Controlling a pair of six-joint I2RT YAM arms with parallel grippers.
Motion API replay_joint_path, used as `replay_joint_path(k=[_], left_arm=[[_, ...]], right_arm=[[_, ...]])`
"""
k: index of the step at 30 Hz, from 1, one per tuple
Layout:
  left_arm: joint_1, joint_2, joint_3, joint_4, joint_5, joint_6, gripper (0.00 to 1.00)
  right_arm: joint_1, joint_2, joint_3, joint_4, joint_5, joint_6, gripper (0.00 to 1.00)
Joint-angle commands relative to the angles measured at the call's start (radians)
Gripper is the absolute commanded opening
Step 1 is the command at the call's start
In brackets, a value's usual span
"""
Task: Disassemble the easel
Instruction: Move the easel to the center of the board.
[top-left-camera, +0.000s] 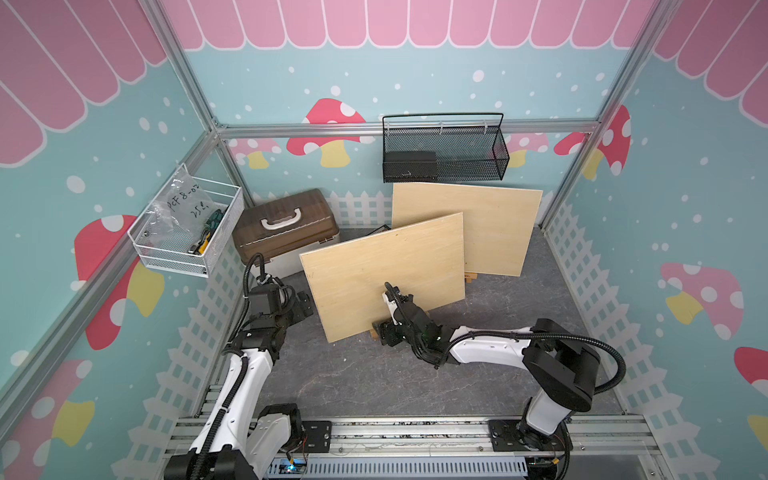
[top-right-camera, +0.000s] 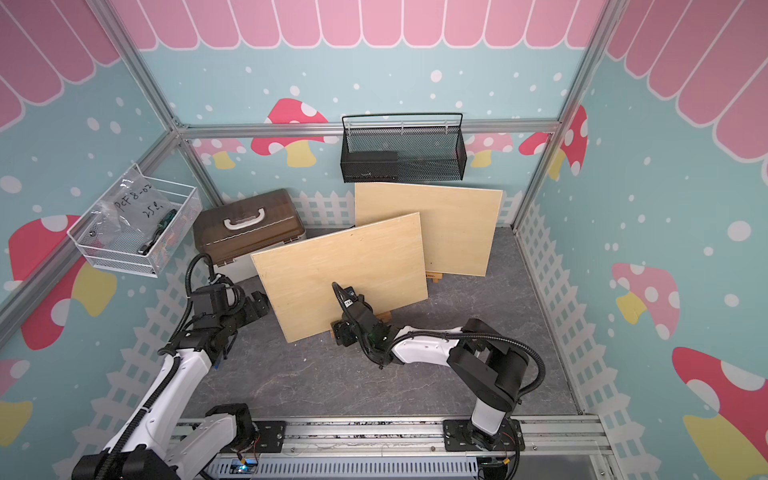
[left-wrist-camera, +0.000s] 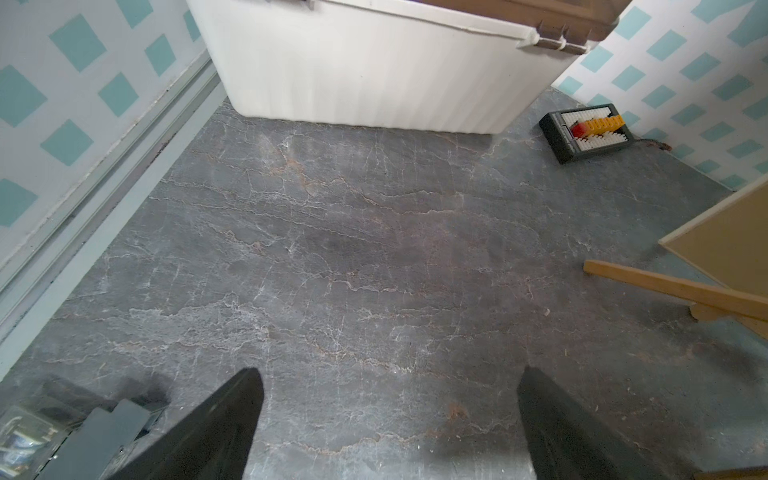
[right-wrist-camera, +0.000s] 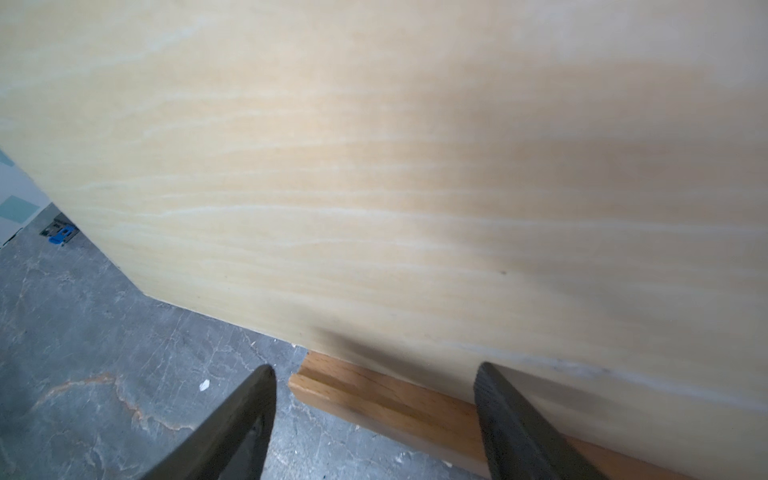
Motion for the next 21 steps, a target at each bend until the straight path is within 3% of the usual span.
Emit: replay_joint_path(k=[1,7,12,21], left_arm=[[0.005,-0.024,0.008,-0.034,-0.023,-0.011,1.00],[-0.012,-0.043,0.018,-0.053,0.013,-0.022,0.99],[-0.038,-0.063,0.035,-0.096,0.025,-0.020,0.98],[-0.049,-0.065,0.032,-0.106,0.027,-0.002,0.98]], right_arm=[[-0.011,0.035,0.043,0.030,0.081,0.024,0.78],[-0.040,0.074,0.094,0.028,0.096,0.042,0.79],[-0.077,-0.009,0.081,-0.045,0.065,0.068,0.81],[-0.167,-0.223,-0.204,-0.005,0.033,0.201,0.84]])
